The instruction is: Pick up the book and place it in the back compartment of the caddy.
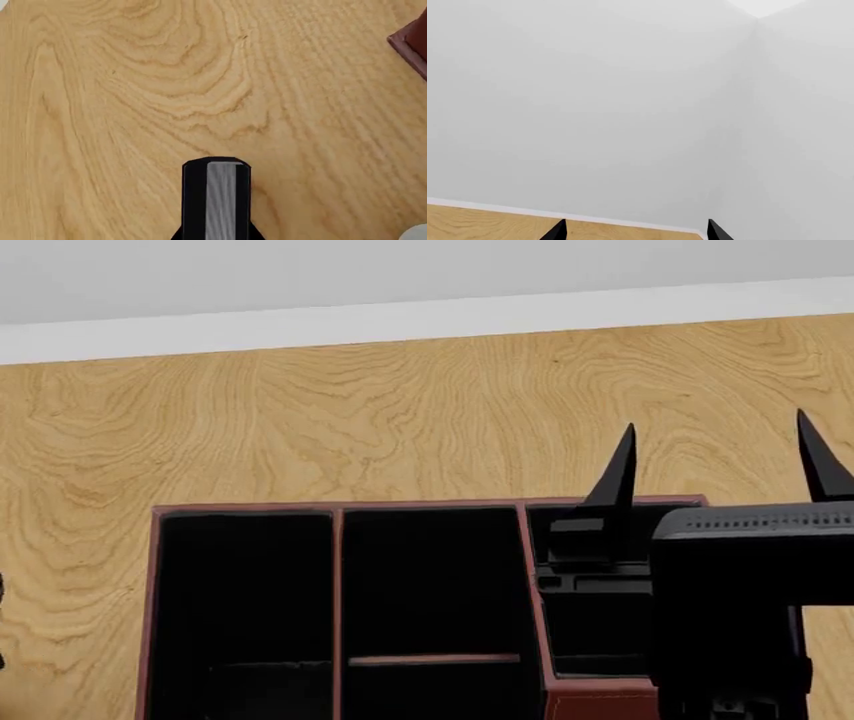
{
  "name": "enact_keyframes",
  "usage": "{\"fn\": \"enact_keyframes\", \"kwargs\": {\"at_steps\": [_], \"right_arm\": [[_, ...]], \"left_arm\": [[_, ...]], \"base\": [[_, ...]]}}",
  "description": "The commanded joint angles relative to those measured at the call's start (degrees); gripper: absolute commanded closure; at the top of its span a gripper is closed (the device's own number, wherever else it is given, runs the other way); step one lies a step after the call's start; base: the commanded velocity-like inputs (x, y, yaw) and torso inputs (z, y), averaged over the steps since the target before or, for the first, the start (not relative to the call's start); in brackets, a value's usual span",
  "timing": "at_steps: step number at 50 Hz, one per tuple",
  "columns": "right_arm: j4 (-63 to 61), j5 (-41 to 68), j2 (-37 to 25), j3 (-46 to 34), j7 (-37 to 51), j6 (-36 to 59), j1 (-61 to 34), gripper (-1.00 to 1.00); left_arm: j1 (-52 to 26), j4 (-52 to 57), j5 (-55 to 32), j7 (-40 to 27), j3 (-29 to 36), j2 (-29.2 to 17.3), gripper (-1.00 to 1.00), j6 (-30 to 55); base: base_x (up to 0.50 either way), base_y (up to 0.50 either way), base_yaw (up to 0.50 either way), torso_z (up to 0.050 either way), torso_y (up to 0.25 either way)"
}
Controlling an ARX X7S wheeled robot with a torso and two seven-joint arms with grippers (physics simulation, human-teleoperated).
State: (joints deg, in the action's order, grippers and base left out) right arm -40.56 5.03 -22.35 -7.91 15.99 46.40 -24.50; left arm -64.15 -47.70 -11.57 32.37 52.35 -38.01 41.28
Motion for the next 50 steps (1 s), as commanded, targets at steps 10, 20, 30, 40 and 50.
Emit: {"fn": "enact_keyframes", "kwargs": {"at_steps": [10,20,30,40,50], "right_arm": [[-0.9,0.6,-0.3,0.3,0.0,0.6,-0.1,-1.0],[-1.8,1.2,-0.6,1.2,-0.3,-0.2,0.7,-1.0],[-0.8,2.0,-0.2,1.8,-0.7,-2.3,0.9,-1.0],[-0.1,2.4,-0.1,2.1,-0.7,-3.8,1.5,-1.0],[0.0,2.8,0.0,2.4,-0.7,-4.6,1.7,-1.0]], "left_arm": [[-4.8,15.5,5.4,-5.0,-2.1,-5.1,1.0,7.4],[-8.1,22.8,6.3,-6.8,-3.4,-5.9,1.0,10.9],[-9.9,34.0,4.1,-6.0,-6.1,-8.1,1.0,15.4],[-13.3,39.5,5.0,-6.9,-6.9,-6.8,1.0,14.9],[-16.5,40.5,7.0,-8.3,-5.7,-3.6,1.0,15.4]], "base": [[0.0,0.0,0.0,0.0,0.0],[0.0,0.0,0.0,0.0,0.001],[0.0,0.0,0.0,0.0,0.001],[0.0,0.0,0.0,0.0,0.001],[0.0,0.0,0.0,0.0,0.002]]}}
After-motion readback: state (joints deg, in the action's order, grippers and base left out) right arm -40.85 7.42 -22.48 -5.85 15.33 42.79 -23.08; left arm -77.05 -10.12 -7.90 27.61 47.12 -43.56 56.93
